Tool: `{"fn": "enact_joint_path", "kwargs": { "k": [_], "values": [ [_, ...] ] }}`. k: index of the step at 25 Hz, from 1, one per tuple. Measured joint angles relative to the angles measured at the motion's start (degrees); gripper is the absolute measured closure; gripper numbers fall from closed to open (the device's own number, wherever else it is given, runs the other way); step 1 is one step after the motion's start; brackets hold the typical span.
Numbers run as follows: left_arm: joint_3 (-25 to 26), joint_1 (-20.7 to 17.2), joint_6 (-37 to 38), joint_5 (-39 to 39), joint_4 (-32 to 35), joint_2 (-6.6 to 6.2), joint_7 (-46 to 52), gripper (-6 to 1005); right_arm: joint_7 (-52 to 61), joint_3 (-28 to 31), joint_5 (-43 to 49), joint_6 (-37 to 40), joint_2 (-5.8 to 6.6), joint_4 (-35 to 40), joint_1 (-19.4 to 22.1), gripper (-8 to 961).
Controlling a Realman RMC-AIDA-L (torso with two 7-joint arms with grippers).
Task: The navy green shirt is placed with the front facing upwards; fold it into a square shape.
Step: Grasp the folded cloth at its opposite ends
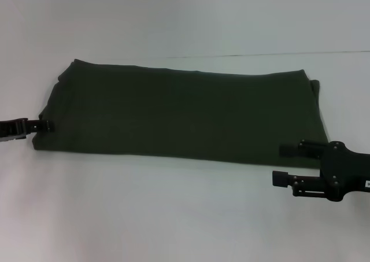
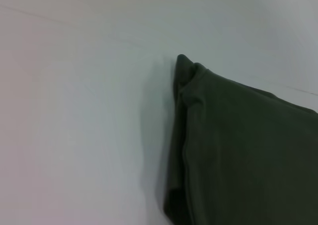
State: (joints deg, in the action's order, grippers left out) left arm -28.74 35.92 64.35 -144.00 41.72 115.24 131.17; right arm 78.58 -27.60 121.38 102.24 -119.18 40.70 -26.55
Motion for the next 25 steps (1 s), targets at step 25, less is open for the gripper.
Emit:
{"fn": "enact_joint_path", "kwargs": {
  "k": [25],
  "values": [
    [-4.25, 1.03, -2.83, -0.35, -2.71, -0.08, 0.59, 242, 2.29, 0.00, 0.61, -1.52, 0.49, 0.09, -0.56, 147]
  ]
}}
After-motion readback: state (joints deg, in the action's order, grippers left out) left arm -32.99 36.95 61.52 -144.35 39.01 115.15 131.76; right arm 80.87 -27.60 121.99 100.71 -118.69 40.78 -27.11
